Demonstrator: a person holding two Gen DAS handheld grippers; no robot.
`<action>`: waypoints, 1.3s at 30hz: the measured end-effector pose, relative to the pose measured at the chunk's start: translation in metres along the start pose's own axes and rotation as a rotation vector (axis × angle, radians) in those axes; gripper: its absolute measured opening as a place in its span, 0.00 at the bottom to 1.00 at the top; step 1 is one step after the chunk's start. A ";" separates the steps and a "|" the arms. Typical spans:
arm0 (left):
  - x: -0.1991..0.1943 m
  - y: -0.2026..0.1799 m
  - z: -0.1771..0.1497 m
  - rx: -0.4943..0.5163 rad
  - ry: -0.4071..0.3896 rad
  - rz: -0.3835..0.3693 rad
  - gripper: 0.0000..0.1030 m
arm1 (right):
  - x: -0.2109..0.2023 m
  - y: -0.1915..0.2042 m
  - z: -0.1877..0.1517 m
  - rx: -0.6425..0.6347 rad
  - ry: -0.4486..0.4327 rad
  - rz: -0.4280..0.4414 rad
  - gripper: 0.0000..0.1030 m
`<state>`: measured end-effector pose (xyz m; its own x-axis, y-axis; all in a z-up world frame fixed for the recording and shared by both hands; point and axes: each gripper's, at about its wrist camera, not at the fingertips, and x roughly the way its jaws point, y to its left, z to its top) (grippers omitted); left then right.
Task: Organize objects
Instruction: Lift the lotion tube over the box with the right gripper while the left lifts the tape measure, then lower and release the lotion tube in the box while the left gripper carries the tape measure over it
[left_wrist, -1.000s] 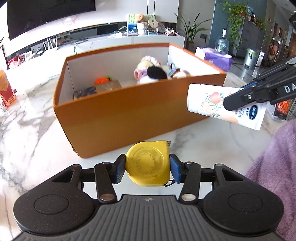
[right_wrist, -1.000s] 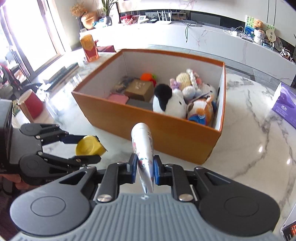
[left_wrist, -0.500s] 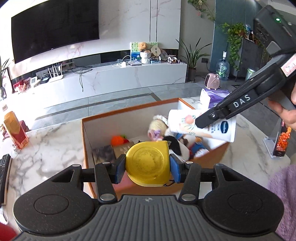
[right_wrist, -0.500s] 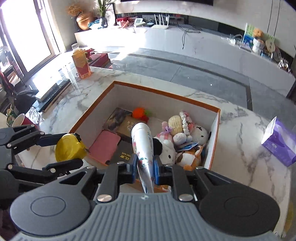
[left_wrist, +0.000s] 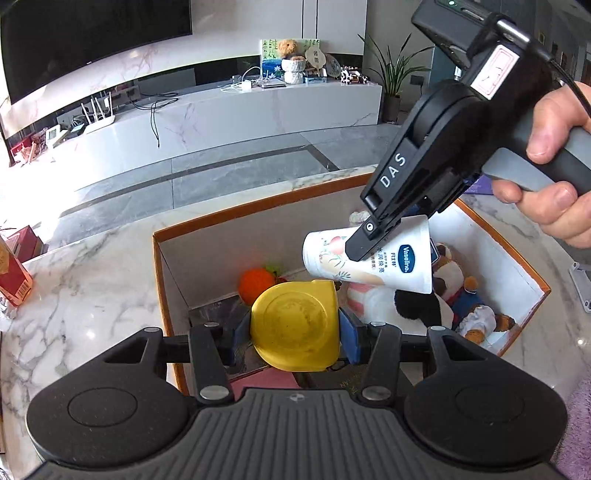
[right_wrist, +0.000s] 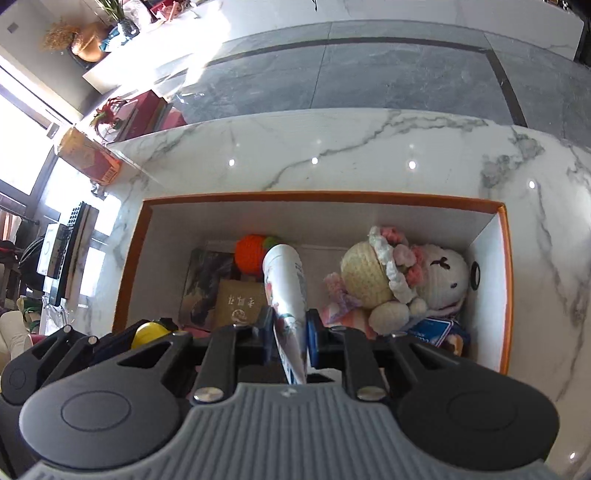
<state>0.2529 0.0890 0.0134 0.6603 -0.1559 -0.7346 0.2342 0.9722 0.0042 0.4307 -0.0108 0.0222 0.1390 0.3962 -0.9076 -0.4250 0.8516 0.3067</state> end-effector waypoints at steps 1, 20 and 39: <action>0.002 0.000 0.000 0.003 0.002 -0.001 0.56 | 0.007 -0.003 0.004 0.020 0.014 0.001 0.19; 0.016 0.001 0.003 0.002 0.031 -0.038 0.56 | 0.023 0.009 0.024 -0.031 -0.100 -0.042 0.27; 0.069 -0.051 0.023 0.387 0.177 0.018 0.56 | -0.030 -0.019 -0.014 -0.119 -0.271 -0.113 0.37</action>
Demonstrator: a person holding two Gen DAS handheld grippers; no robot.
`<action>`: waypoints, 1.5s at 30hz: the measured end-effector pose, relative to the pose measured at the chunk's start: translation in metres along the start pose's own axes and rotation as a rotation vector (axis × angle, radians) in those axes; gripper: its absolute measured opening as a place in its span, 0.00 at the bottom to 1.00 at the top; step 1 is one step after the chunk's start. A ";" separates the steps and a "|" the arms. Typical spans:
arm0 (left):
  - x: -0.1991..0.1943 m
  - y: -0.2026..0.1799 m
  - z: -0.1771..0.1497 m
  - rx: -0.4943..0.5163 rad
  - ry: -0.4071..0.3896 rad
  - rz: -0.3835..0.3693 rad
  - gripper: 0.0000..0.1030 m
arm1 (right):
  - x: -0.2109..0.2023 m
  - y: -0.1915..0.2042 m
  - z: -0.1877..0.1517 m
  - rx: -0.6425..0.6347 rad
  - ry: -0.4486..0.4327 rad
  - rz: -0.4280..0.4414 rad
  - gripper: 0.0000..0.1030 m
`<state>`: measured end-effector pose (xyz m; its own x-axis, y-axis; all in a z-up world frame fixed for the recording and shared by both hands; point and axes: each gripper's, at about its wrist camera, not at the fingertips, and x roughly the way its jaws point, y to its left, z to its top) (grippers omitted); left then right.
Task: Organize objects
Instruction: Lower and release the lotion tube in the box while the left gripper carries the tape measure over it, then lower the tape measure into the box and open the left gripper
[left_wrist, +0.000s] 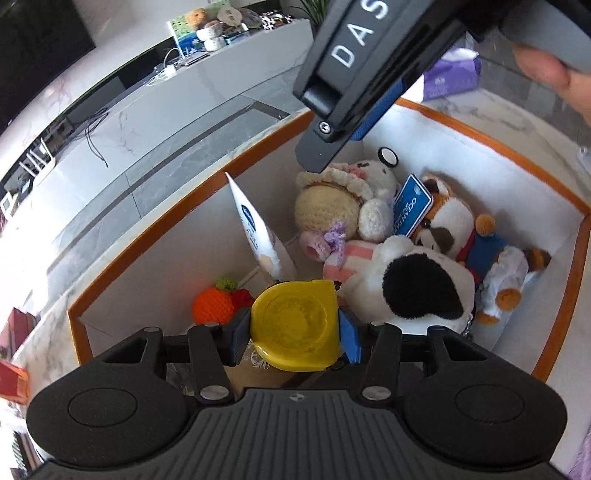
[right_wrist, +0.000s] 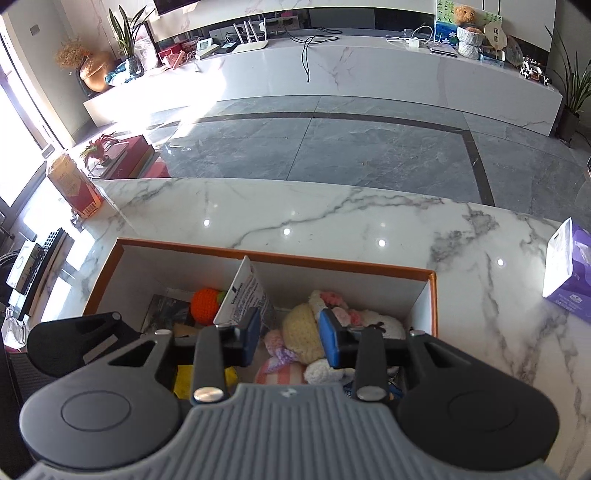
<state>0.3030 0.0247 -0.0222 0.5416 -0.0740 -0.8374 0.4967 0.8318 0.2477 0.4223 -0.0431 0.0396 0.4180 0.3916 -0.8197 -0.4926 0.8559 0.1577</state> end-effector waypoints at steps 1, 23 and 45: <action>0.002 -0.003 0.002 0.028 0.009 0.010 0.56 | 0.001 -0.001 -0.002 -0.001 0.000 -0.001 0.37; 0.005 -0.014 0.006 0.095 0.031 0.043 0.70 | -0.003 -0.026 -0.031 0.061 0.023 0.012 0.40; 0.001 0.003 0.013 -0.080 0.028 0.004 0.39 | -0.005 -0.032 -0.045 0.067 0.047 0.022 0.41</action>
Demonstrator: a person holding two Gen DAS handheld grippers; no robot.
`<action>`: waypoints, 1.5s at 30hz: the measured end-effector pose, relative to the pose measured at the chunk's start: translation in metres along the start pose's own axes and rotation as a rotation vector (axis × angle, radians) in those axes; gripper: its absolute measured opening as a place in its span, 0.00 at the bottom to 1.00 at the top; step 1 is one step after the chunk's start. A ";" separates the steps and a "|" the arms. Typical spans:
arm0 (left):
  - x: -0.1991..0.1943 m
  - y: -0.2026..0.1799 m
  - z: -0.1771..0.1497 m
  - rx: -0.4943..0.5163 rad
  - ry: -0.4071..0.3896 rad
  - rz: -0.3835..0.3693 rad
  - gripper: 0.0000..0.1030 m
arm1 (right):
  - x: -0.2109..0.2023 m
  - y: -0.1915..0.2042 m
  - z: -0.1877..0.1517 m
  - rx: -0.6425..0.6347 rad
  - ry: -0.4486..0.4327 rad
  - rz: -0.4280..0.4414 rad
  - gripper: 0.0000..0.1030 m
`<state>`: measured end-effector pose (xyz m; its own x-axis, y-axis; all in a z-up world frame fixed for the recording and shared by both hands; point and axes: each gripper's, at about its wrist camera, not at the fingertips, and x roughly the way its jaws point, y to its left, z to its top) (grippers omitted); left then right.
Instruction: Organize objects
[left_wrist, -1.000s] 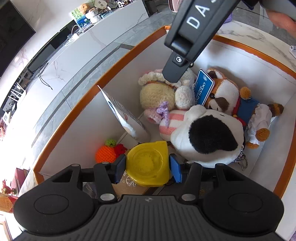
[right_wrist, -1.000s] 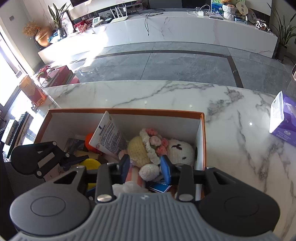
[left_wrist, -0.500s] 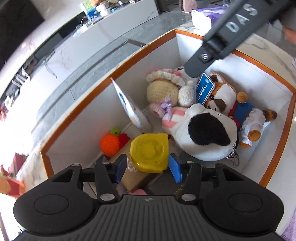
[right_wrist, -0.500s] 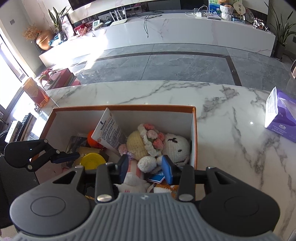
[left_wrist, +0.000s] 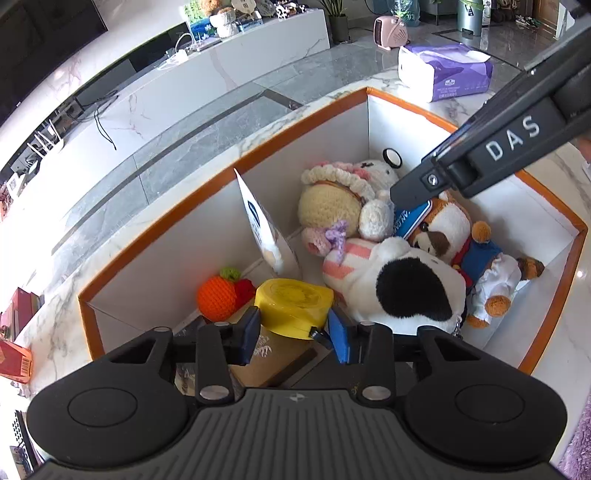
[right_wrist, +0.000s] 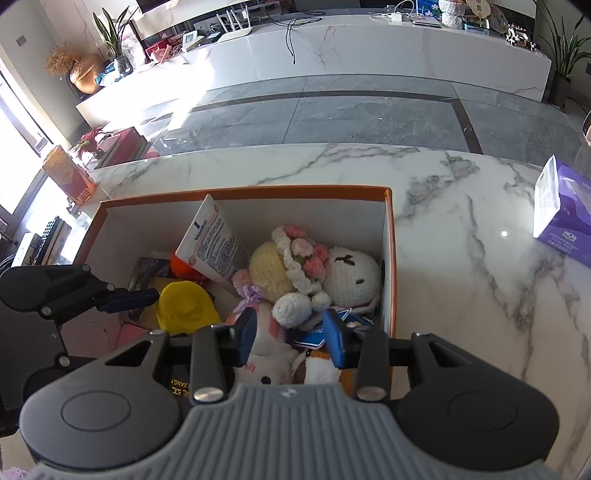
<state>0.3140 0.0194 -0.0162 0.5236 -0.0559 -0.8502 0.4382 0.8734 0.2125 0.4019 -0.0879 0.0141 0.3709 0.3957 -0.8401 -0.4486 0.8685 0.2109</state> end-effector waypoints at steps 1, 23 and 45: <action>-0.001 0.000 0.002 0.003 -0.005 0.005 0.36 | 0.000 0.001 0.001 -0.003 0.000 0.000 0.41; -0.133 0.013 -0.007 -0.274 -0.314 0.035 0.76 | -0.084 0.034 -0.015 -0.058 -0.103 -0.011 0.60; -0.216 -0.046 -0.074 -0.453 -0.521 0.363 0.95 | -0.221 0.091 -0.147 -0.128 -0.577 -0.066 0.93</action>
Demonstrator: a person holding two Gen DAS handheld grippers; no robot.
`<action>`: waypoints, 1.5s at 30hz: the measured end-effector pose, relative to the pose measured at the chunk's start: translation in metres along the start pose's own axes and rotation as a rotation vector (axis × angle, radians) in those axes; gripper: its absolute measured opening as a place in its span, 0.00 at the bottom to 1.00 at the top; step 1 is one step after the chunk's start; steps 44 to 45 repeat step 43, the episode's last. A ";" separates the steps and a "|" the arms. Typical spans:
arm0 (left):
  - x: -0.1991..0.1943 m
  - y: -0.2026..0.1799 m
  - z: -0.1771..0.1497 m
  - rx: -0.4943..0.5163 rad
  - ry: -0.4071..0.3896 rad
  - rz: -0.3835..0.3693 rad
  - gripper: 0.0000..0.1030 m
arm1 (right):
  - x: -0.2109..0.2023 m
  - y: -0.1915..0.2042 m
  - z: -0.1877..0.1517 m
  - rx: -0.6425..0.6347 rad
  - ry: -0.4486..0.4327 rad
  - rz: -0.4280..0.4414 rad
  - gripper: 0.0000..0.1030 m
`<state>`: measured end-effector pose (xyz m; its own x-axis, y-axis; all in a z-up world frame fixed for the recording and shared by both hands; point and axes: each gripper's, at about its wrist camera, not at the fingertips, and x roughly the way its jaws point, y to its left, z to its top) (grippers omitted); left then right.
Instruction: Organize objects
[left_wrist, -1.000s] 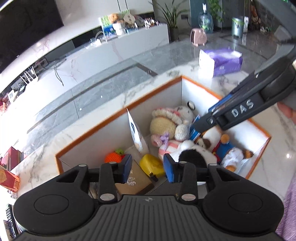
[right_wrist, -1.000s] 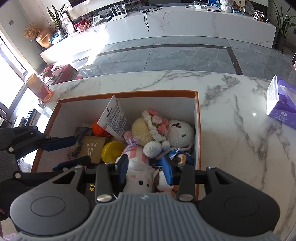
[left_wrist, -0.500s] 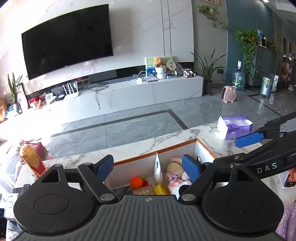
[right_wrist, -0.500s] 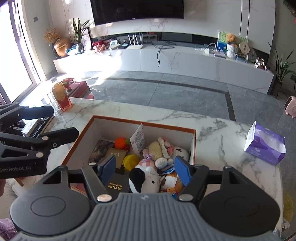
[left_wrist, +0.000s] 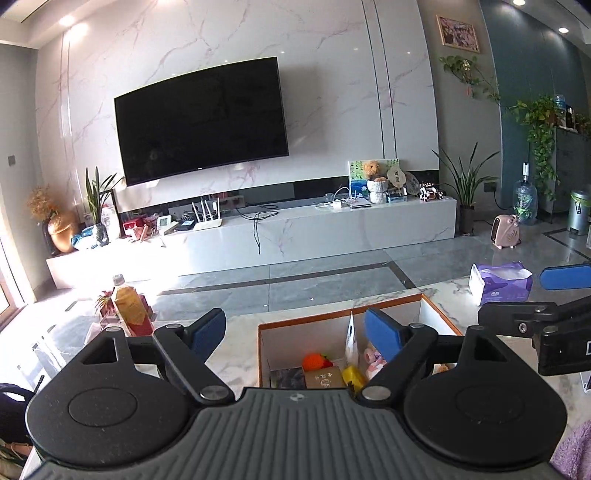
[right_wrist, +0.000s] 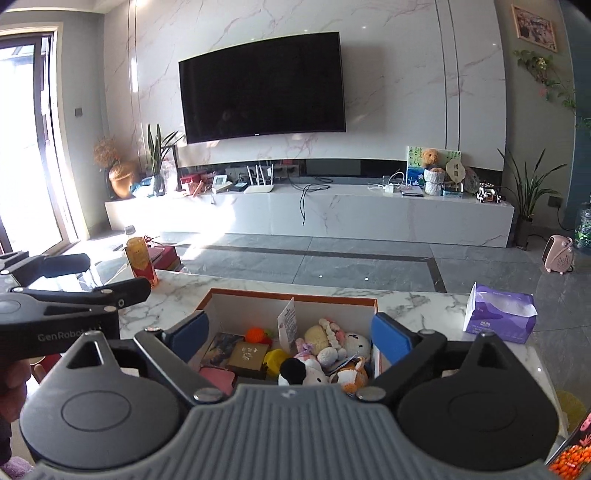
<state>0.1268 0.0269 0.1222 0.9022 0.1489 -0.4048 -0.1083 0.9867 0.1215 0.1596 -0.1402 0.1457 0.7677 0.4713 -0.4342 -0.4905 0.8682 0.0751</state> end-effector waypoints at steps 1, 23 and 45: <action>-0.004 0.001 -0.005 -0.009 0.004 0.001 0.95 | -0.005 0.004 -0.006 -0.003 -0.010 -0.008 0.93; -0.018 -0.001 -0.099 -0.099 0.203 -0.002 0.95 | -0.007 0.027 -0.116 0.043 0.174 -0.104 0.93; -0.021 -0.003 -0.106 -0.083 0.234 -0.022 0.95 | -0.004 0.029 -0.123 0.031 0.209 -0.120 0.93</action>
